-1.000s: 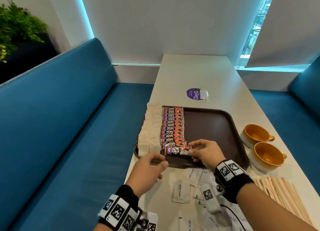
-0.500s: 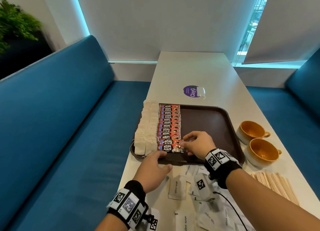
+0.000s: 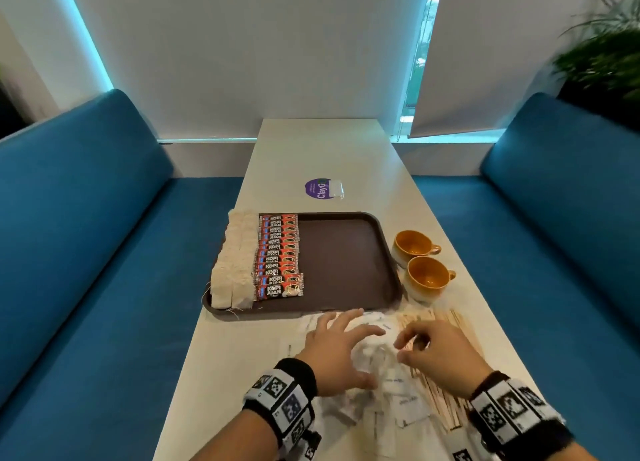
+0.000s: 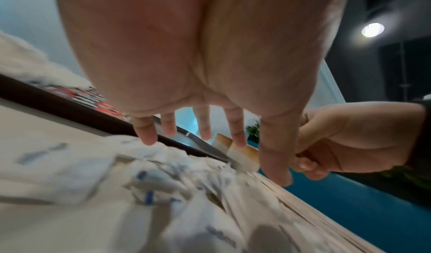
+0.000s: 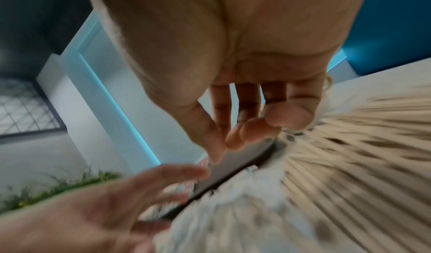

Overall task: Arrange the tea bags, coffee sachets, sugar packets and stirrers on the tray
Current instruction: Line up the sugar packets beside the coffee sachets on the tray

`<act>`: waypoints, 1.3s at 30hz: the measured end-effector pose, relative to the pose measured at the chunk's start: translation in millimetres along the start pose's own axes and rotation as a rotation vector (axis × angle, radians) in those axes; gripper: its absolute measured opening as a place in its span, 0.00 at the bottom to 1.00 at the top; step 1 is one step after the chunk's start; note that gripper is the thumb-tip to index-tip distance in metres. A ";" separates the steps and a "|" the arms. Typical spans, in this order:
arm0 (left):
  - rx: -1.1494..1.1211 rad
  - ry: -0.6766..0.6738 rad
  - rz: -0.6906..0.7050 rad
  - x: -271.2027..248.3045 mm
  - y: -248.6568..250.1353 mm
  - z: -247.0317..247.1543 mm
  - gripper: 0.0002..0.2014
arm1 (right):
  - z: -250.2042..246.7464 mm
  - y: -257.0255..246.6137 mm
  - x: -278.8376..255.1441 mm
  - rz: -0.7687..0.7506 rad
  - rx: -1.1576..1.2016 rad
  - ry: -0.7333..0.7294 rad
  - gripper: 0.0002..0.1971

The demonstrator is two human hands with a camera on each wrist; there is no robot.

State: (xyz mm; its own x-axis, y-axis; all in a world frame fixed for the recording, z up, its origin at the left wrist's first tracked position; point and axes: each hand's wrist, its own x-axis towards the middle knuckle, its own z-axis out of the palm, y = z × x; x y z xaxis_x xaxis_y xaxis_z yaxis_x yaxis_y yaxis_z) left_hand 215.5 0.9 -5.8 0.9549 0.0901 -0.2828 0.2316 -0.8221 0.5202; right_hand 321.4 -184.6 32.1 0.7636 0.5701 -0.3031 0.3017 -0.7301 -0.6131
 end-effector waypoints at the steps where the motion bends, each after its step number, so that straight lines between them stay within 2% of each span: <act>1: 0.058 -0.040 -0.009 2.9 6.5 4.5 0.42 | 5.6 9.6 -8.7 0.025 -0.041 -0.041 0.05; 3: 0.166 -0.108 -0.038 6.8 16.0 12.7 0.47 | 16.5 25.4 -21.8 0.073 -0.100 -0.126 0.08; 5: 0.235 -0.132 -0.066 8.7 20.3 19.4 0.47 | 23.8 38.9 -28.5 0.072 -0.162 -0.145 0.11; 8: 0.238 -0.120 -0.097 6.6 17.9 25.9 0.47 | 25.7 50.5 -30.7 0.037 -0.145 -0.084 0.09; 15: 0.164 -0.103 -0.164 -10.9 8.0 25.0 0.53 | 23.7 60.9 -28.6 0.039 -0.108 0.043 0.10; 19: 0.209 -0.100 -0.170 -14.1 6.2 27.2 0.50 | 21.9 63.0 -27.5 0.048 -0.114 0.085 0.12; 24: 0.305 -0.054 -0.031 -1.1 24.7 28.3 0.43 | 22.4 65.5 -23.0 0.064 -0.076 0.112 0.10; 28: 0.280 -0.145 -0.046 1.4 25.7 34.3 0.41 | 21.6 67.0 -18.5 0.073 -0.039 0.129 0.11; 39: 0.187 -0.193 -0.092 -43.4 -8.3 21.8 0.34 | 22.2 65.2 -16.7 0.078 -0.040 0.150 0.13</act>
State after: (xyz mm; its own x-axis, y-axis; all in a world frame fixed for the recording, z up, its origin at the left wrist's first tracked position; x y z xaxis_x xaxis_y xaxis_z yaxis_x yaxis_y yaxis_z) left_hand 168.1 -8.4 -15.4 0.8745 0.0750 -0.4792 0.2600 -0.9065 0.3326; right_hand 315.7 -233.4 -19.0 0.8613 0.4506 -0.2346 0.2585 -0.7863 -0.5612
